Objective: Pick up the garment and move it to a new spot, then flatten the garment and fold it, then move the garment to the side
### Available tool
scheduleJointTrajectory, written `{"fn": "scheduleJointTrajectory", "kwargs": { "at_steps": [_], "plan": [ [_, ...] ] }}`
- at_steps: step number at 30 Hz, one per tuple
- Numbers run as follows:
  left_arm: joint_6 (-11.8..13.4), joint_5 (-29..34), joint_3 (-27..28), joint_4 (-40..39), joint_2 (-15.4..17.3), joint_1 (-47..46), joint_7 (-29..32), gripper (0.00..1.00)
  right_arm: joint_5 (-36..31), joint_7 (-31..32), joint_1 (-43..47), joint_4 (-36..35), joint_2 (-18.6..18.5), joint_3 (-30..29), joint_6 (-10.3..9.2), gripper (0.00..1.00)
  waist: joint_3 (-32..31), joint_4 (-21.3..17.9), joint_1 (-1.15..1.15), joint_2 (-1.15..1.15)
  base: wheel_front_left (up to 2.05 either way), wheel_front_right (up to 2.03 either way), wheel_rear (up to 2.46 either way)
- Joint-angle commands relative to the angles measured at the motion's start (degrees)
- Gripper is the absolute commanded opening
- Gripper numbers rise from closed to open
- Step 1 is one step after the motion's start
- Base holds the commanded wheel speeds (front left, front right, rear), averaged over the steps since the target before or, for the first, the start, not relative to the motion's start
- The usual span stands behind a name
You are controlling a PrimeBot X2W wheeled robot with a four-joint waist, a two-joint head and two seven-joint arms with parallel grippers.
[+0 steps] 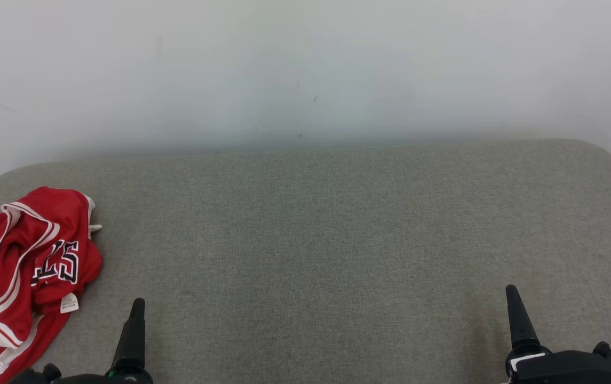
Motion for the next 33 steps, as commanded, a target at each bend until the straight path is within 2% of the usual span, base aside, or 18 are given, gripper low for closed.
{"fn": "scheduleJointTrajectory", "kwargs": {
  "at_steps": [1, 14, 33],
  "plan": [
    [0.2, 1.9, -0.21, -1.03, 0.34, -0.27, -0.61, 1.0, -1.98, -0.6, -0.68, -0.49, -0.18, 0.27, 0.16, 1.0, -0.01, 0.01, 0.0, 0.0, 0.0, 0.0, 0.0],
    [2.5, 16.95, -1.33, -1.45, 0.43, 0.26, -3.08, 1.0, -14.9, -3.06, -0.89, 0.29, -0.21, 0.55, 0.19, 1.0, -0.16, 0.33, 0.0, 0.0, 0.0, 0.0, 0.0],
    [3.2, 36.01, -3.37, -1.94, 0.53, 1.12, -6.16, 1.0, -32.05, -5.53, -1.54, 2.01, -0.24, 1.0, 0.23, 1.0, -0.47, 1.07, 0.0, 0.0, 0.0, 0.0, 0.0]
  ]
}}
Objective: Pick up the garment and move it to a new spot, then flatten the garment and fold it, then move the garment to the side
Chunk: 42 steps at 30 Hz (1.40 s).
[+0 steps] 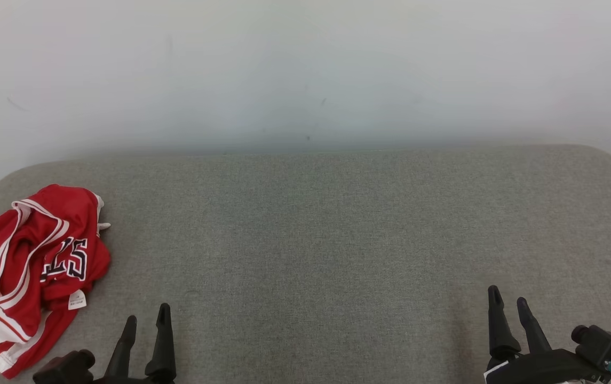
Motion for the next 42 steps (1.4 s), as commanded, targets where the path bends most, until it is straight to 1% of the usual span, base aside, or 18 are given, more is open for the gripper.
{"fn": "scheduleJointTrajectory", "kwargs": {
  "at_steps": [1, 7, 17, 25, 42],
  "plan": [
    [0.21, 2.4, -0.19, -0.69, 0.38, -0.02, -0.62, 1.0, -2.43, -0.26, -0.81, -0.47, -0.21, 0.21, 0.23, 1.0, 0.01, 0.01, 0.0, 0.0, 0.0, 0.0, 0.0],
    [0.21, 6.68, -0.31, -0.66, 0.4, -0.06, -1.45, 1.0, -7.13, -0.06, -0.59, -1.23, -0.22, 0.86, 0.24, 1.0, 0.06, 0.11, 0.0, 0.0, 0.0, 0.0, 0.0],
    [0.36, 11.78, -0.39, -0.57, 0.45, -0.12, -2.65, 1.0, -11.12, -0.7, 0.36, -1.14, -0.23, 0.45, 0.22, 1.0, -0.12, 0.41, 0.0, 0.0, 0.0, 0.0, 0.0],
    [-0.05, 15.75, -0.86, 0.1, 0.47, 0.06, -3.84, 1.0, -15.38, -1.78, 0.84, -0.66, -0.24, 0.13, 0.23, 1.0, -0.37, 0.56, 0.0, 0.0, 0.0, 0.0, 0.0],
    [0.72, 20.5, -2.0, 1.3, 0.51, 0.47, -5.76, 1.0, -22.69, -2.99, 1.43, 0.04, -0.25, 0.64, 0.26, 1.0, -0.74, 0.86, 0.0, 0.0, 0.0, 0.0, 0.0]
  ]
}}
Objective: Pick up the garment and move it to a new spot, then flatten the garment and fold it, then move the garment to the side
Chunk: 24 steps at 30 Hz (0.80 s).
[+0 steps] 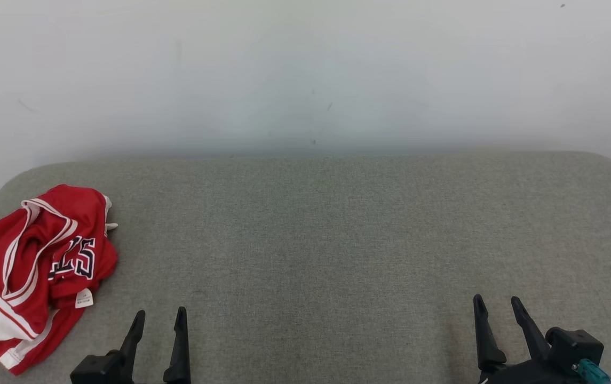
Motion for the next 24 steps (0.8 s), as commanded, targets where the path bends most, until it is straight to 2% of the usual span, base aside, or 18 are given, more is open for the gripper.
{"fn": "scheduleJointTrajectory", "kwargs": {
  "at_steps": [1, 12, 24],
  "plan": [
    [0.3, 0.77, -0.11, -0.03, 0.29, 0.4, -0.47, 1.0, -0.88, -0.42, 0.4, 0.06, -0.17, 0.1, 0.18, 1.0, 0.0, 0.05, 0.0, 0.0, 0.0, 0.0, 0.0],
    [0.45, 5.09, -0.91, 0.3, 0.34, 0.3, -1.66, 1.0, -5.49, -1.56, 0.1, 0.59, -0.18, 0.34, 0.2, 1.0, -0.08, 0.22, 0.0, 0.0, 0.0, 0.0, 0.0],
    [0.41, 4.15, -0.82, 0.53, 0.33, 0.11, -1.55, 1.0, -5.18, -1.65, 0.11, 0.78, -0.17, 0.23, 0.2, 1.0, 0.07, 0.13, 0.0, 0.0, 0.0, 0.0, 0.0]
  ]
}}
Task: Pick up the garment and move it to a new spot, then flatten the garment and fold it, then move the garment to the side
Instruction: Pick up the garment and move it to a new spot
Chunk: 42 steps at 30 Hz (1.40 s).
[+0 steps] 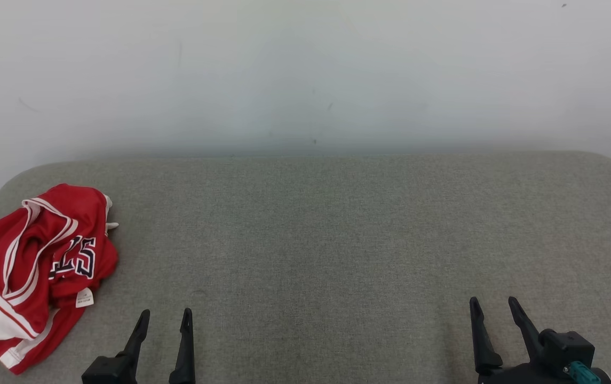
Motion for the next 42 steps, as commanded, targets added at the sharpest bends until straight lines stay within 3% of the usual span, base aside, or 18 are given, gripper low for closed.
{"fn": "scheduleJointTrajectory", "kwargs": {
  "at_steps": [1, 9, 29, 42],
  "plan": [
    [-0.01, -0.14, 0.07, 0.08, 0.3, 0.11, -0.08, 1.0, -0.29, -0.14, 0.15, -0.04, -0.15, -0.07, 0.19, 1.0, 0.02, 0.05, 0.0, 0.0, 0.0, 0.0, 0.0],
    [0.79, -1.08, 0.32, -0.53, 0.32, -0.26, -0.07, 1.0, -0.86, -0.17, 0.47, -0.66, -0.13, -0.11, 0.19, 1.0, 0.05, 2.97, 0.0, 0.0, 0.0, 0.0, 0.0],
    [-0.58, 0.97, 5.48, -0.29, 0.45, 1.55, -0.07, 1.0, 1.53, -0.72, 0.15, -0.44, -0.13, 2.27, 0.19, 1.0, -0.4, 19.77, 0.0, 0.0, 0.0, 0.0, 0.0],
    [-2.06, 0.26, 6.92, 0.91, 0.53, 0.63, -0.07, 1.0, 2.07, -1.32, -0.25, 0.66, -0.14, 3.09, 0.18, 1.0, -0.4, 20.94, 0.0, 0.0, 0.0, 0.0, 0.0]
  ]
}}
